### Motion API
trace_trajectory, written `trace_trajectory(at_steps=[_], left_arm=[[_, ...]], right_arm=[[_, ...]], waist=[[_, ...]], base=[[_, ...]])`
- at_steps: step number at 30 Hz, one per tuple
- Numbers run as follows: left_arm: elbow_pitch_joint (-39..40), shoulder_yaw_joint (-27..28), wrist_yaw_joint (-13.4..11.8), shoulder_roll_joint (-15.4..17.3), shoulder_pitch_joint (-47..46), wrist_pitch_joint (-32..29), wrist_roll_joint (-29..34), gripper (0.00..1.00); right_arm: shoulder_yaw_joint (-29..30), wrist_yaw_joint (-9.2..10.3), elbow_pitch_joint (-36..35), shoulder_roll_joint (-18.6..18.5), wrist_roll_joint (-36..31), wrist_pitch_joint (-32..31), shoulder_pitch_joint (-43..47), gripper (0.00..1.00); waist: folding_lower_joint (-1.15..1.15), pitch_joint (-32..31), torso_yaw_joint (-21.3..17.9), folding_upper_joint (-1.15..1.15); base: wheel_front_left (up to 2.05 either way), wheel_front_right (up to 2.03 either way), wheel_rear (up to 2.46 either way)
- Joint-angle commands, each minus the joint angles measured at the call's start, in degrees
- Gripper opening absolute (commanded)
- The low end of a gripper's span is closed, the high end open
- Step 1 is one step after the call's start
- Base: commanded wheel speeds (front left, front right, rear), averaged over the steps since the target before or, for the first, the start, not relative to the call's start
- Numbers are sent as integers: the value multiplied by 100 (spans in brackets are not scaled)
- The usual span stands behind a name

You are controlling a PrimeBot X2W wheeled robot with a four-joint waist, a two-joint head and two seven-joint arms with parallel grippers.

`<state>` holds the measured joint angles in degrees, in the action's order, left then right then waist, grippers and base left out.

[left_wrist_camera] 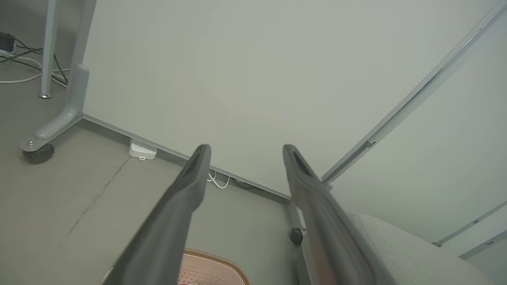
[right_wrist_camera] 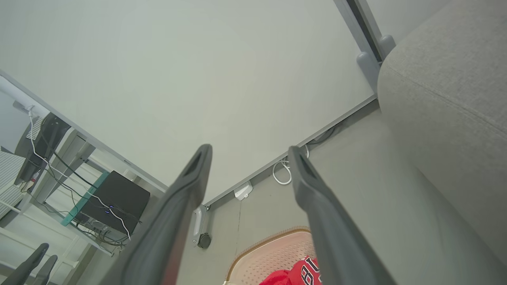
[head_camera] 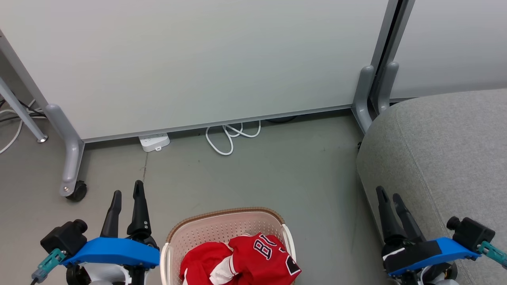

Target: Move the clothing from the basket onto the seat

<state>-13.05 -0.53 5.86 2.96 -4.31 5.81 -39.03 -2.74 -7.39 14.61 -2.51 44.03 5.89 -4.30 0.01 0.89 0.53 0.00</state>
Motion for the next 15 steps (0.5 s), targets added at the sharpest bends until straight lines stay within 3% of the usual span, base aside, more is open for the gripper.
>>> trace_trajectory(at_steps=[1,15], left_arm=[[33,-38,-5,39,-138,87,255,100],[-47,-180,4,55,-128,295,1096,100]], right_arm=[[-37,-8,-34,-40,-248,79,-124,100],[-139,-10,54,-43,-1062,288,-127,100]], waist=[[0,1,3,0],[0,-6,21,0]], base=[[0,0,0],[0,0,0]])
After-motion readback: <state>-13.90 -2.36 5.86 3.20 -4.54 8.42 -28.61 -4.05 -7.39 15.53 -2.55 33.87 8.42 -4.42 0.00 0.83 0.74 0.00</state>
